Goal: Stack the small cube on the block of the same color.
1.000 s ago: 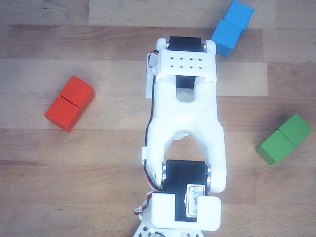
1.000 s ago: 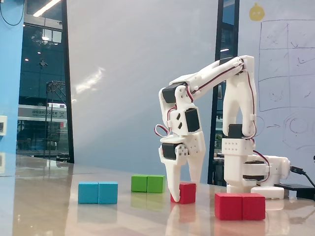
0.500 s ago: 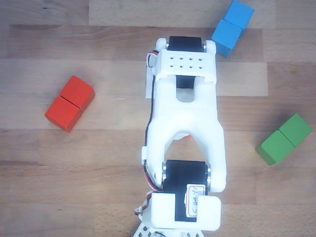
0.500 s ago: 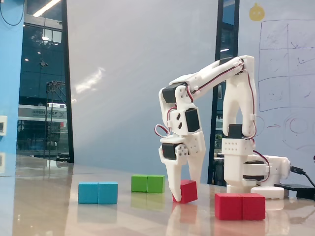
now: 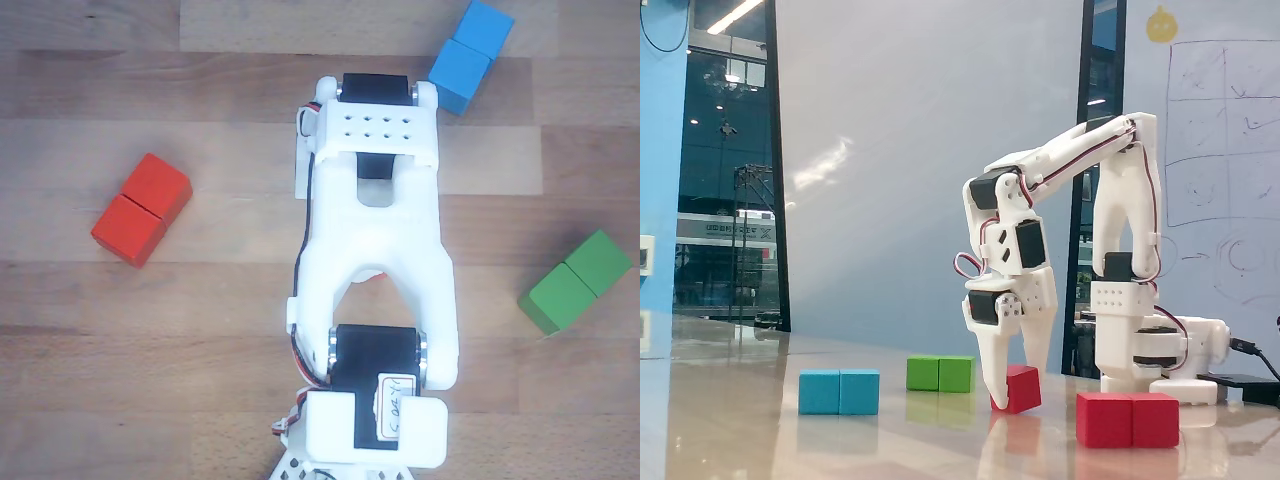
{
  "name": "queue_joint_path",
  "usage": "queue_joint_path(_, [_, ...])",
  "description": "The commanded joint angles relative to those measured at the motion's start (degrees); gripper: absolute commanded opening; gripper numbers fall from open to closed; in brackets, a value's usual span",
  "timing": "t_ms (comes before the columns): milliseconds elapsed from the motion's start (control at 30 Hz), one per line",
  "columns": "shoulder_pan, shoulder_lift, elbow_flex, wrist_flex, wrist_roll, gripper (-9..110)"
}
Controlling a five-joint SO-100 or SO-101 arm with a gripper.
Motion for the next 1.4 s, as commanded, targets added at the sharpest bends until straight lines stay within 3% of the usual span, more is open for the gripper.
queue_joint_path(0, [-0.2, 1.2, -1.3, -1.8, 0.0, 6])
queue_joint_path(267, [-0.6, 6.0, -4.5, -0.8, -0.4, 6])
queue_joint_path(600, [-7.8, 8.6, -21.3, 0.8, -0.7, 6])
queue_joint_path(1067, [-34.0, 8.3, -36.3, 12.7, -0.7, 6])
queue_joint_path(1367, [-41.4, 6.4, -35.8, 13.6, -0.7, 6])
